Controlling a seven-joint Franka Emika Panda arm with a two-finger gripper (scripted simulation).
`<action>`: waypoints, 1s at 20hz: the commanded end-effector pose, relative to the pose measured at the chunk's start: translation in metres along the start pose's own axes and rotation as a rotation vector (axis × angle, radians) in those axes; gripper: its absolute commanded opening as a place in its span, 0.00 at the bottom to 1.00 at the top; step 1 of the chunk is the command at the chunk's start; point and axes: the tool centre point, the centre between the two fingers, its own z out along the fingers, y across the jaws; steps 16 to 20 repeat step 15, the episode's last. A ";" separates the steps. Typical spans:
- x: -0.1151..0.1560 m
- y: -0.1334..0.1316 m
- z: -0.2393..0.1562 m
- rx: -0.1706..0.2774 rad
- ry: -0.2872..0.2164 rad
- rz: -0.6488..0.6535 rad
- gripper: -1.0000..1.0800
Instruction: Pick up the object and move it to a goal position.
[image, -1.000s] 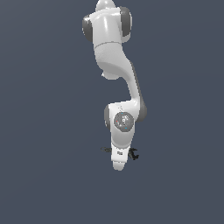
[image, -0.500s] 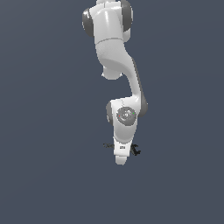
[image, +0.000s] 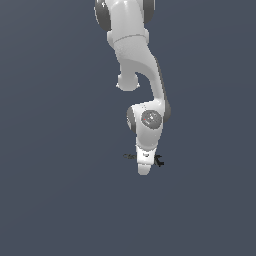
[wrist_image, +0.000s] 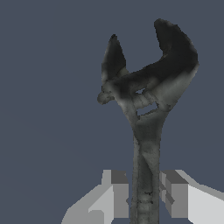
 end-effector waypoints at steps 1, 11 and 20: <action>0.005 -0.014 -0.001 -0.001 0.000 0.001 0.00; 0.018 -0.048 -0.004 -0.001 0.000 0.001 0.00; 0.019 -0.051 -0.004 -0.001 0.000 0.001 0.00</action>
